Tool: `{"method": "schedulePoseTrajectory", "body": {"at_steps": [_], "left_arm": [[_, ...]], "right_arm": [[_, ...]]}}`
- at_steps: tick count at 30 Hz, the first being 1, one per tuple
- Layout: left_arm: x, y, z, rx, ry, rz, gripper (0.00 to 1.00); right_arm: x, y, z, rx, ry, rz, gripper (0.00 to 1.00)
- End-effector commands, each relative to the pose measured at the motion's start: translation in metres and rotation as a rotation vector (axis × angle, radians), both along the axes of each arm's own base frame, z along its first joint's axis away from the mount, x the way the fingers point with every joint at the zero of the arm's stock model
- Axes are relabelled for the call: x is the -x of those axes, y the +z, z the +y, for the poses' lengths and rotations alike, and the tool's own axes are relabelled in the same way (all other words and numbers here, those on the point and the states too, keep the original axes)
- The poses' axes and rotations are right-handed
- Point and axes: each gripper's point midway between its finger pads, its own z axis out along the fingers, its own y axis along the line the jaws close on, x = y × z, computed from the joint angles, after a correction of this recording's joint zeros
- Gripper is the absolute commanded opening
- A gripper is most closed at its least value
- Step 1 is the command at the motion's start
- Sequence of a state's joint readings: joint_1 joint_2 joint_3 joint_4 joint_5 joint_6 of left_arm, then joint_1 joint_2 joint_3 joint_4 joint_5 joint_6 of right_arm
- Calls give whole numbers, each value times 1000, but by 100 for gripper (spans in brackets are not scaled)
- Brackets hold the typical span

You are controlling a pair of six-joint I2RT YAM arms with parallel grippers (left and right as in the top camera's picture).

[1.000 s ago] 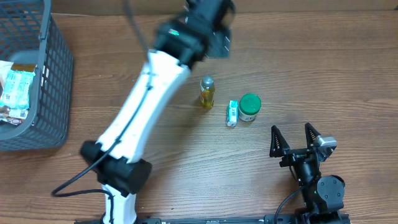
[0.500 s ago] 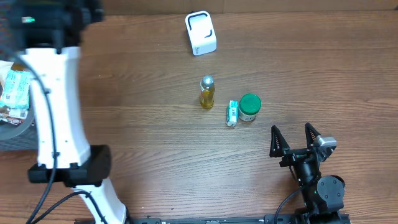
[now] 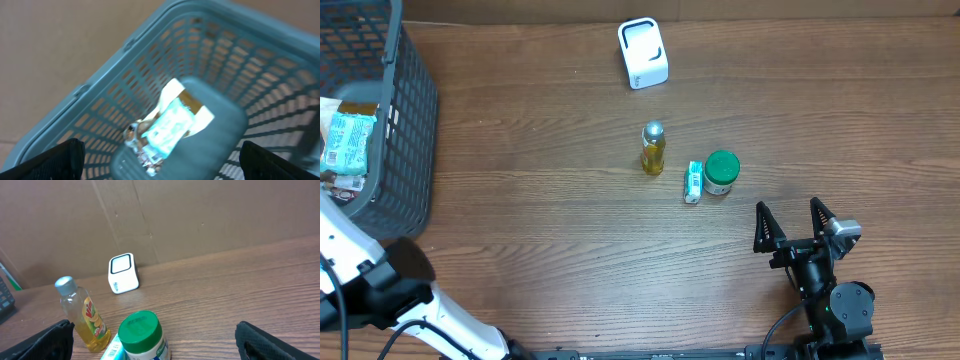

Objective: Scan the item barcode
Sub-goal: 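Move the left gripper back into the grey basket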

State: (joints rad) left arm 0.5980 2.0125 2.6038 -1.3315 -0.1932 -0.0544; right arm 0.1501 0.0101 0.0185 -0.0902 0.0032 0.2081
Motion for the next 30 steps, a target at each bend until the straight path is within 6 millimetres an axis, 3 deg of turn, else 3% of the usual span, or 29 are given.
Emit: {"method": "schedulePoseTrajectory", "body": {"at_steps": [1, 5, 7, 9, 15, 24, 30], "left_arm": [[-4, -48, 23, 64, -30, 100, 100], [-4, -98, 43, 104, -48, 215, 100], [-9, -142, 47, 150, -84, 311, 100], [-11, -171, 49, 177, -116, 377, 100], [-13, -238, 55, 206, -136, 550, 100], [-23, -284, 53, 221, -234, 643, 100], [-26, -300, 51, 225, -261, 672, 100]], "right_arm": [[0, -2, 0, 6, 0, -3, 100], [0, -2, 0, 6, 0, -3, 100], [0, -2, 0, 6, 0, -3, 100], [0, -2, 0, 6, 0, -3, 100], [0, -2, 0, 6, 0, -3, 100], [0, -2, 0, 6, 0, -3, 100], [0, -2, 0, 6, 0, -3, 100]]}}
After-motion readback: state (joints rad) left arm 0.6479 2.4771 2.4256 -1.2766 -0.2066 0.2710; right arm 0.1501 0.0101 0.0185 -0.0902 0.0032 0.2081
